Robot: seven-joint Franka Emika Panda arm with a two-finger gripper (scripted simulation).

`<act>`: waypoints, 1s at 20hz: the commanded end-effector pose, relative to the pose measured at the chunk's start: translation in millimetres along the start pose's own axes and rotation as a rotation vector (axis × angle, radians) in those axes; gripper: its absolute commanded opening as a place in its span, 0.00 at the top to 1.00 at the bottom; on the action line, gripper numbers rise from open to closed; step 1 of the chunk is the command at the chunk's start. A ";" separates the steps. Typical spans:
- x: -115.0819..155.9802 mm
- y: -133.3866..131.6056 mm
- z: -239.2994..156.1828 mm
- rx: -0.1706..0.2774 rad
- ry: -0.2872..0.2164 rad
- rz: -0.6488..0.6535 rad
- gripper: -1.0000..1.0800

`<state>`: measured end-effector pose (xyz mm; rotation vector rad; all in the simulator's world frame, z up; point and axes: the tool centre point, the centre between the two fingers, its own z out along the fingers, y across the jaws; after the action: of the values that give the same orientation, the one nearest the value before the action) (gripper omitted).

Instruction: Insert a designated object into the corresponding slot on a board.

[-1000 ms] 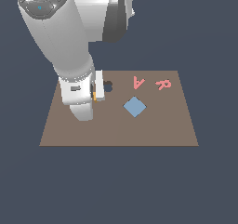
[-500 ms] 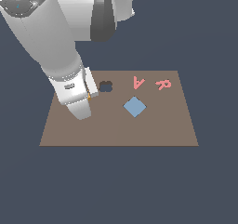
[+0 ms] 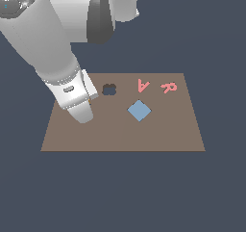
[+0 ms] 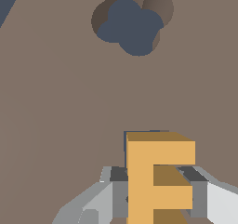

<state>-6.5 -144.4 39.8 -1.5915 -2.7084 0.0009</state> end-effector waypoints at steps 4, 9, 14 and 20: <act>-1.8 0.3 -0.2 0.000 0.000 -0.020 1.00; -1.8 0.0 6.2 0.000 0.000 -0.019 1.00; -1.8 0.0 9.8 0.000 0.000 -0.020 0.04; -1.8 0.0 9.8 0.000 0.000 -0.020 0.04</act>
<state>-5.7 -146.0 30.0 -1.5646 -2.7240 0.0013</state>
